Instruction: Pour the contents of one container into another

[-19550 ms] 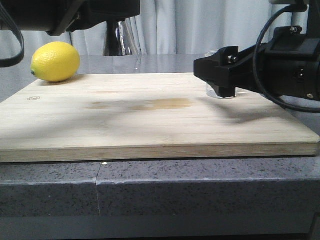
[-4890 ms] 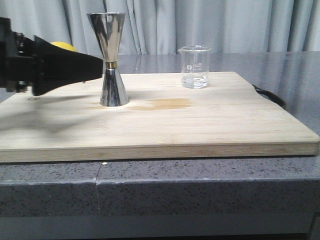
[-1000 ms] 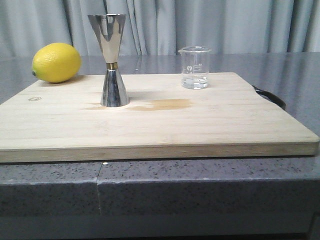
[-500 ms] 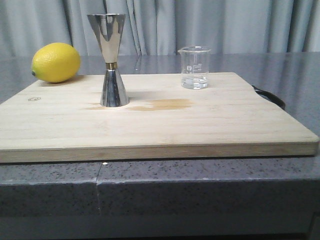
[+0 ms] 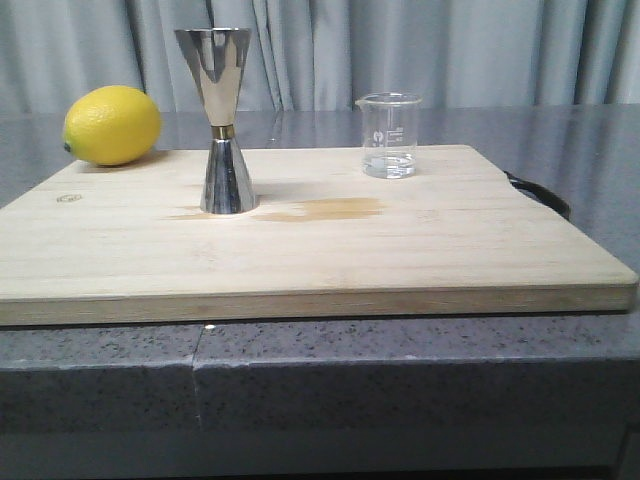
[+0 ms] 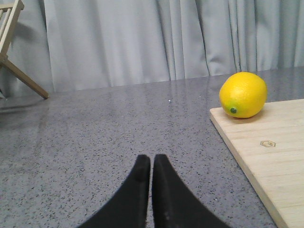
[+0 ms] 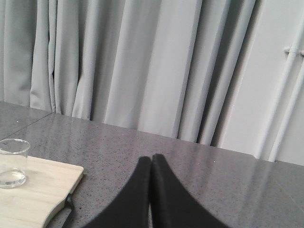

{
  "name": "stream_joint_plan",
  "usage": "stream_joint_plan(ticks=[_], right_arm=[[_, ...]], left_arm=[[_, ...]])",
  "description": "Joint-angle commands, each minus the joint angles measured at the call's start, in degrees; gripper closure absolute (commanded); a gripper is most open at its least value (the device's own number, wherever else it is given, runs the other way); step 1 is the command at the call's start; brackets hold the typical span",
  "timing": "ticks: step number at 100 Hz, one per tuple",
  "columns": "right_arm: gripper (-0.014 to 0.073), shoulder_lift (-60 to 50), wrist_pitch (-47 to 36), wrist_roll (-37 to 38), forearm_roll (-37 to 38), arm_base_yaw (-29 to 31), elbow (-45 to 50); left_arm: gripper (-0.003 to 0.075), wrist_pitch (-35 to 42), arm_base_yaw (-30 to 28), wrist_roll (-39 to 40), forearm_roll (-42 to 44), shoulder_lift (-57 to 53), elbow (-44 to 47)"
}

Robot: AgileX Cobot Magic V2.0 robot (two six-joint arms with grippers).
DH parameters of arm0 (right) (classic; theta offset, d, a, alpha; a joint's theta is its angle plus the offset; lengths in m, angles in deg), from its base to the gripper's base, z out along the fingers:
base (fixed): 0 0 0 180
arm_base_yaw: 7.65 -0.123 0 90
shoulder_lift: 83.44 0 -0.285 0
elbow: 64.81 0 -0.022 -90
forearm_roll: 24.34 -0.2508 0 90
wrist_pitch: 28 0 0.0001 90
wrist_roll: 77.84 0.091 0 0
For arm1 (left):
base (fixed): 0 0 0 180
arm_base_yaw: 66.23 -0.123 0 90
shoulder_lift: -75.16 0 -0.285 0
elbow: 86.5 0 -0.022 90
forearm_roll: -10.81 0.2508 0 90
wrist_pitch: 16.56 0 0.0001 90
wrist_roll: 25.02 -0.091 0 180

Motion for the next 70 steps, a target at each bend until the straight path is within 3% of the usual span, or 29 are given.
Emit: stream_joint_plan(ticks=[1, 12, 19, 60, 70], right_arm=[[0.0665, 0.24, -3.33, -0.23, -1.23, 0.23, -1.14], [0.0665, -0.56, 0.12, -2.60, -14.94, -0.34, 0.13], [0.0665, -1.54, 0.75, -2.79, -19.44, -0.34, 2.66], [0.0665, -7.27, -7.16, -2.79, -23.80, 0.69, 17.73], [0.0665, -8.25, -4.09, -2.79, -26.40, 0.69, 17.64]], left_arm=[[0.0740, 3.81, -0.09, 0.00, -0.63, -1.48, 2.10], [0.0740, 3.70, -0.09, 0.00, -0.63, -1.48, 2.10], [0.0740, 3.70, -0.09, 0.00, -0.63, -1.48, 2.10], [0.0739, 3.70, -0.09, 0.00, -0.63, -1.48, 2.10], [0.0740, 3.70, -0.09, 0.00, -0.63, -1.48, 2.10]])
